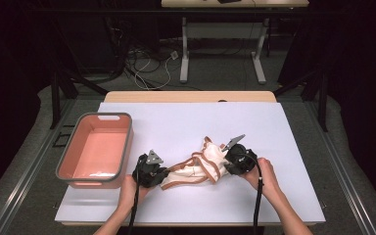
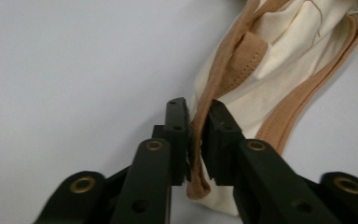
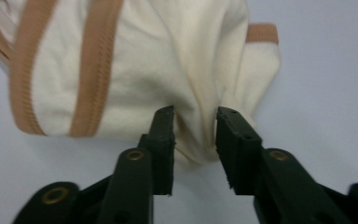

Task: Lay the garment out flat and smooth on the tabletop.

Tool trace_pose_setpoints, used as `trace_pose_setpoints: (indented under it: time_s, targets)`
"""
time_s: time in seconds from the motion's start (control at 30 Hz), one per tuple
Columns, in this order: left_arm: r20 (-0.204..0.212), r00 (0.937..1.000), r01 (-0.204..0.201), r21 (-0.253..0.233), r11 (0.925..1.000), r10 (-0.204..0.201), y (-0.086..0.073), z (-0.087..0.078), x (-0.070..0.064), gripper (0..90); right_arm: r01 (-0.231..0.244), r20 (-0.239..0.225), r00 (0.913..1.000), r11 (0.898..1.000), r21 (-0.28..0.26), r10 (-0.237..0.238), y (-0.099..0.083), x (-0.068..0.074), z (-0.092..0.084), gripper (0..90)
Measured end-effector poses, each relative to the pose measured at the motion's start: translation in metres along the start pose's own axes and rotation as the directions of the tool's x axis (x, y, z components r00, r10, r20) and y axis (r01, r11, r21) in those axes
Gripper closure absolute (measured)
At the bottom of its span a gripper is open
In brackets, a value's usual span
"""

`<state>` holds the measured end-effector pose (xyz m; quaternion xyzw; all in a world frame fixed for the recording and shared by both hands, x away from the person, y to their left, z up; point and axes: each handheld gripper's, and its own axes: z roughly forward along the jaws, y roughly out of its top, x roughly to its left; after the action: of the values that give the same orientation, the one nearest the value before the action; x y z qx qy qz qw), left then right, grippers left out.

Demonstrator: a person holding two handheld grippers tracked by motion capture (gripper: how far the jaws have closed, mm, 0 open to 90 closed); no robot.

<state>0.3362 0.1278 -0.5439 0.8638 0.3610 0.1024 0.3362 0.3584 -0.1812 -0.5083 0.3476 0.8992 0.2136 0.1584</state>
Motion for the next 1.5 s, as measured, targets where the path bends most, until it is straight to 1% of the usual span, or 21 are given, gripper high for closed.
trace_pose_setpoints:
  time_s: [0.1,0.17,0.2,0.27,0.3,0.37,0.4,0.47,0.5,0.53,0.63,0.73,0.83,1.0,1.13,1.2,1.23,1.33,1.4,1.43,1.5]
  targets:
    - [0.017,0.9998,-0.012,-0.009,0.9999,0.013,0.002,0.0,-0.002,65.3,0.008,-0.023,0.9997,0.999,-0.053,-0.009,0.006,0.004,-0.003,48.2]
    - [0.024,0.9994,-0.023,-0.016,0.9996,0.023,0.003,0.0,-0.004,57.4,0.007,-0.023,0.9997,0.996,-0.085,-0.009,0.01,0.009,-0.003,40.9]
    - [0.024,0.9994,-0.024,-0.022,0.9995,0.024,0.004,0.001,-0.005,53.6,0.013,-0.027,0.9995,0.995,-0.1,-0.016,0.012,0.011,-0.003,39.4]
    - [0.035,0.999,-0.028,-0.033,0.9991,0.029,0.006,0.001,-0.007,49.6,0.007,-0.04,0.9991,0.992,-0.127,-0.012,0.017,0.015,0.0,35.4]
    - [0.031,0.999,-0.03,-0.034,0.999,0.031,0.007,0.001,-0.008,47.2,0.003,-0.046,0.9989,0.991,-0.137,-0.009,0.019,0.017,0.002,33.8]
    - [0.042,0.9986,-0.03,-0.047,0.9984,0.032,0.008,0.002,-0.01,45.2,0.017,-0.041,0.9989,0.992,-0.129,-0.022,0.023,0.02,0.006,32.9]
    - [0.04,0.9986,-0.033,-0.048,0.9983,0.035,0.009,0.003,-0.011,45.2,0.017,-0.039,0.999,0.992,-0.124,-0.022,0.025,0.021,0.009,33.6]
    - [0.054,0.9975,-0.042,-0.044,0.9981,0.045,0.01,0.005,-0.012,48.0,0.016,-0.049,0.9986,0.994,-0.107,-0.021,0.026,0.021,0.017,40.9]
    - [0.058,0.9969,-0.051,-0.036,0.9981,0.053,0.01,0.006,-0.013,51.1,0.01,-0.056,0.9983,0.995,-0.097,-0.016,0.026,0.022,0.02,45.6]
    - [0.058,0.9965,-0.058,-0.029,0.9979,0.06,0.009,0.007,-0.015,53.8,0.017,-0.064,0.9977,0.996,-0.093,-0.023,0.025,0.022,0.022,53.0]
    - [0.063,0.9954,-0.072,-0.014,0.9973,0.073,0.008,0.011,-0.016,66.0,0.045,-0.053,0.9974,0.997,-0.068,-0.048,0.023,0.025,0.026,70.8]
    - [0.054,0.9957,-0.075,-0.004,0.9971,0.076,0.006,0.013,-0.017,76.5,0.048,-0.047,0.9976,0.997,-0.067,-0.051,0.022,0.026,0.024,79.4]
    - [0.039,0.9967,-0.071,-0.008,0.9975,0.071,0.006,0.011,-0.016,81.8,0.033,-0.034,0.9988,0.996,-0.081,-0.036,0.02,0.023,0.016,81.5]
    - [0.009,0.9982,-0.059,-0.011,0.9982,0.059,0.005,0.008,-0.013,83.1,-0.003,-0.01,0.9999,0.995,-0.104,0.002,0.012,0.012,0.0,82.0]
    - [-0.026,0.9987,-0.044,-0.012,0.999,0.043,0.005,0.006,-0.01,83.5,-0.039,0.023,0.9989,0.994,-0.098,0.042,0.004,0.002,-0.012,82.2]
    - [-0.041,0.9985,-0.038,-0.01,0.9992,0.037,0.004,0.005,-0.008,83.6,-0.039,0.043,0.9981,0.995,-0.086,0.043,0.001,-0.001,-0.015,82.2]
    - [-0.049,0.9983,-0.031,-0.01,0.9995,0.03,0.004,0.004,-0.007,83.6,-0.044,0.039,0.9981,0.996,-0.081,0.047,0.0,-0.003,-0.016,82.2]
    - [-0.079,0.9966,-0.023,-0.01,0.9997,0.022,0.003,0.003,-0.004,83.4,-0.039,0.048,0.998,0.999,-0.029,0.04,-0.003,-0.007,-0.016,82.2]
    - [-0.091,0.9956,-0.023,-0.008,0.9997,0.022,0.003,0.004,-0.004,83.2,-0.045,0.028,0.9986,0.999,0.008,0.045,-0.006,-0.011,-0.011,82.2]
    - [-0.096,0.9951,-0.025,-0.005,0.9997,0.024,0.002,0.005,-0.004,82.6,-0.062,0.024,0.9978,0.998,0.016,0.062,-0.007,-0.013,-0.008,82.0]
    - [-0.099,0.9945,-0.034,-0.001,0.9994,0.034,0.002,0.007,-0.005,80.8,-0.063,0.031,0.9976,0.997,0.044,0.062,-0.009,-0.015,-0.002,79.6]
